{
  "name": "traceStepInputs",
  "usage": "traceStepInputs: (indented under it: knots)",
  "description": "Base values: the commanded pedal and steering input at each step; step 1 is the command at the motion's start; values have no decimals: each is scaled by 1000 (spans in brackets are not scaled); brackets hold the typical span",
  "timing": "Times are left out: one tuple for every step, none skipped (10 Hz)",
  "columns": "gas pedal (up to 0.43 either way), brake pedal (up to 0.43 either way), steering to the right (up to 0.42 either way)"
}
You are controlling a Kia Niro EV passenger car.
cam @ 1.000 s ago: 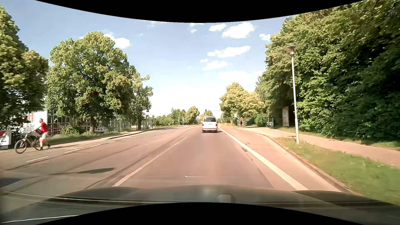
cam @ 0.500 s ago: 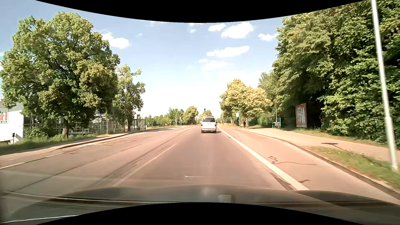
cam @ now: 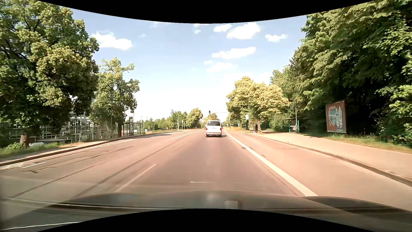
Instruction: Follow the waypoints while adhering to traffic rules and regulations
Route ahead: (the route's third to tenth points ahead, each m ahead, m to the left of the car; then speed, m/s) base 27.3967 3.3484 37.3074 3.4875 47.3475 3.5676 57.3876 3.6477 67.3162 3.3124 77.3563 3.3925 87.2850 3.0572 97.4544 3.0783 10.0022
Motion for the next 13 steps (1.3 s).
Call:
traceStepInputs:
  knots:
    - [0,6,1]
    - [0,6,1]
    - [0,6,0]
    - [0,6,0]
    - [39,6,0]
    - [47,6,0]
    - [47,6,0]
    - [47,6,0]
    - [67,6,1]
    - [79,6,2]
    - [79,6,2]
    - [79,6,2]
    - [79,6,2]
